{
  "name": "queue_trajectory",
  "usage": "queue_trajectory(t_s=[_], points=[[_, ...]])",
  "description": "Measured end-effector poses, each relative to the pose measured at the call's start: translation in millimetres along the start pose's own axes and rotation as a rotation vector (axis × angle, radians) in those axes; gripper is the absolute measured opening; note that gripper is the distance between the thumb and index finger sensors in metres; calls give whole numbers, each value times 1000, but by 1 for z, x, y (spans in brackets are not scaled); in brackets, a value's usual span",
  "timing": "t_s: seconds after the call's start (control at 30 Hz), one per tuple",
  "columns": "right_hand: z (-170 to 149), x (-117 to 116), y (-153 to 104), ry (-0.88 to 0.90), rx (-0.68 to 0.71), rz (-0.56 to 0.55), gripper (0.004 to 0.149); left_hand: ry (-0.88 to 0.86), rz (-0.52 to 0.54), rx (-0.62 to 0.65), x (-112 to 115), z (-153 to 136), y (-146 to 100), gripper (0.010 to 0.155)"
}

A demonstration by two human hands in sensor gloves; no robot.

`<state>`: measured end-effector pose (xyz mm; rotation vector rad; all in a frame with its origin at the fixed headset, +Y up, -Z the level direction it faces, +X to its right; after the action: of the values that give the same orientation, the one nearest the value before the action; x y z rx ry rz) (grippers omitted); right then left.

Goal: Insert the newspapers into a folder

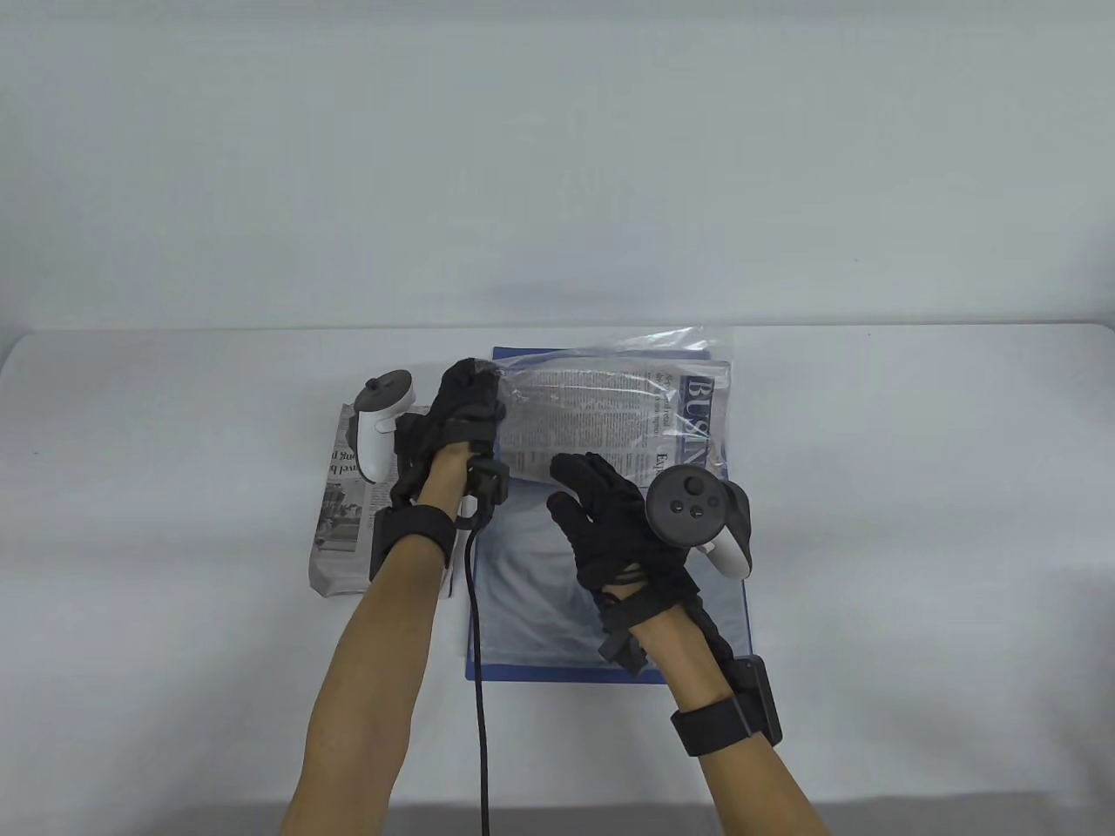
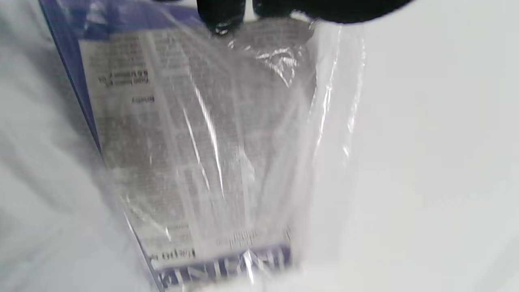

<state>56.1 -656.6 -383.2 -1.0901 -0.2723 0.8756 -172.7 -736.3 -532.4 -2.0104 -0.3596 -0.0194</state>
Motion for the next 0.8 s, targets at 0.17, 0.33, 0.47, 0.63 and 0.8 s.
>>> queue_trajectory(t_s=[0.17,0.33,0.47,0.63,0.8], points=[[-4,-13,4,-27,-20,63,64,-10,-91,33,-2,-16,-3,74],[-15,-29,5,-67,-85,147,65,69,-131,116,-14,-22,-48,73],[-27,-49,9,-118,-137,229,67,90,-154,192,-23,-29,-95,71],[-34,-80,12,-322,-197,364,68,65,-179,244,-32,-48,-139,70],[-35,-111,13,-485,-212,493,76,50,-200,352,-49,-63,-151,72]])
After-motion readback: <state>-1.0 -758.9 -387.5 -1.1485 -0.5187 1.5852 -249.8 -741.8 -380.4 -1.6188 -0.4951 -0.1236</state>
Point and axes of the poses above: the tracker on the back of each hand, its own z axis roughly to the thumb side, its own y axis roughly from the wrist to the fingertips, x = y × z, the point moved 2 cm from there along y, roughly from the wrist to the fingertips, and after that the axes turned 13 degrees about -y, right-handed, at the moved point
